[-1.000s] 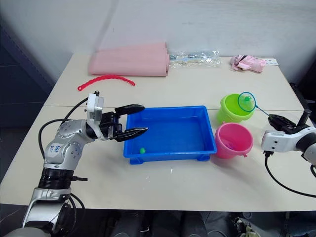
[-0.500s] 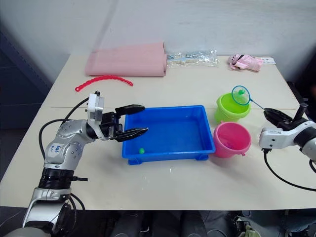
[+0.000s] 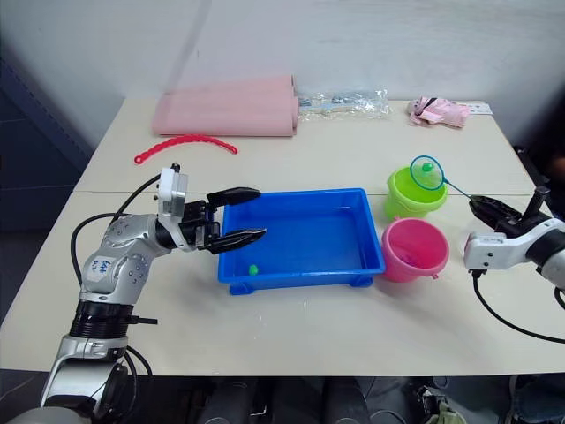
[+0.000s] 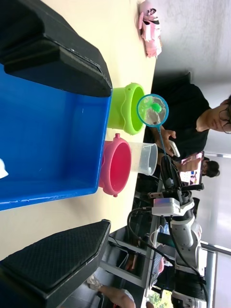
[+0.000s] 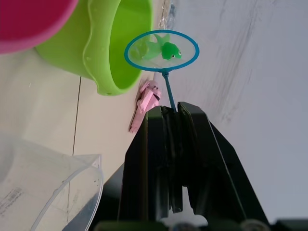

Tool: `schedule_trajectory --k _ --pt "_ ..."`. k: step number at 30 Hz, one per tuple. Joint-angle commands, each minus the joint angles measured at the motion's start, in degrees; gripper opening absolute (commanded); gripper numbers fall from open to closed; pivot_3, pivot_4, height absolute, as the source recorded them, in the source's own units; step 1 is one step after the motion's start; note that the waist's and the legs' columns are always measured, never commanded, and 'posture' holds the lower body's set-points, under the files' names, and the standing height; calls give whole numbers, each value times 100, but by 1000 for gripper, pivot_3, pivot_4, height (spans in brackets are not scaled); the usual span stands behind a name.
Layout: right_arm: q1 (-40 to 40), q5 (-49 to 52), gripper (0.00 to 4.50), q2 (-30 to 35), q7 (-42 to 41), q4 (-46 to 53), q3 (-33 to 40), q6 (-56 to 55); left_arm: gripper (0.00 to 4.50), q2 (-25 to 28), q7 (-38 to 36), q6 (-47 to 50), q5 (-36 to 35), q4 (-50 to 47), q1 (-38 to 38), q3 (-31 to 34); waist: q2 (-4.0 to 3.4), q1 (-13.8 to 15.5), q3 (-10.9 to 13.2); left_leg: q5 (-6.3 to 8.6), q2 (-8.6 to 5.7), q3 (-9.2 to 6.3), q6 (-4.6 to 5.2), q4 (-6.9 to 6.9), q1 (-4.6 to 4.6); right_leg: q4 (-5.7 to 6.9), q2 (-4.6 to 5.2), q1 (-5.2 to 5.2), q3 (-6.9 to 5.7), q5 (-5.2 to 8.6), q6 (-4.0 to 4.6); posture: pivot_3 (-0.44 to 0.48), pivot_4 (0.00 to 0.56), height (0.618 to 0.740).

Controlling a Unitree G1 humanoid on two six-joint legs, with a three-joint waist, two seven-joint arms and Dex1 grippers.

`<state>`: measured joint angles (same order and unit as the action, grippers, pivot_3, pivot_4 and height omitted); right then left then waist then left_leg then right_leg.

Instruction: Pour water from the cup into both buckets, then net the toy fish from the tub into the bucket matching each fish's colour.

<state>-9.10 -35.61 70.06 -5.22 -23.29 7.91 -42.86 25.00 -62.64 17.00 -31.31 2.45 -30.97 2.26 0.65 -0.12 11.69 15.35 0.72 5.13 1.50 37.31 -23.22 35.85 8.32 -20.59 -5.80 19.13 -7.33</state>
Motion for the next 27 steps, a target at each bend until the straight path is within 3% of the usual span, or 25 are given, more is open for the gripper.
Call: schedule_trajectory --k 1,4,12,15,20,24,27 --pt "16 -39 0 189 283 -246 179 188 4422 7 9 -61 -63 -221 -10 51 0 2 0 0 0 0 0 0 0 0 0 0 0 0 0 0 150 740" --pt "66 131 0 158 164 9 50 -162 4422 -1 25 -52 -66 -224 -7 51 0 -2 0 0 0 0 0 0 0 0 0 0 0 0 0 0 150 740" --pt "21 202 0 89 275 -56 163 213 4422 -24 54 -47 -76 -239 -14 32 0 -5 0 -1 0 0 -1 1 1 0 0 -1 1 0 0 0 150 740" --pt "-43 968 0 -128 0 -48 385 391 4422 1 57 -44 -80 -245 8 55 0 -4 0 -1 0 0 -1 1 1 0 0 0 1 0 0 0 150 740" --pt "46 4669 0 -847 -2227 924 556 1092 4422 224 -2 -105 -161 -247 232 330 0 -8 0 -1 1 -7 0 1 2 0 -3 9 -6 0 0 0 150 740" --pt "523 7351 0 -1108 -3680 2648 702 3123 4422 420 -10 -192 -303 -352 589 716 -3 3 1 -1 10 -12 0 1 3 5 -10 9 -7 0 1 0 150 740" --pt "819 8010 0 -927 -4196 3507 610 4261 4422 544 28 -199 -374 -470 844 940 -2 15 2 3 11 -26 5 0 2 -1 -6 17 -13 0 1 0 150 740"
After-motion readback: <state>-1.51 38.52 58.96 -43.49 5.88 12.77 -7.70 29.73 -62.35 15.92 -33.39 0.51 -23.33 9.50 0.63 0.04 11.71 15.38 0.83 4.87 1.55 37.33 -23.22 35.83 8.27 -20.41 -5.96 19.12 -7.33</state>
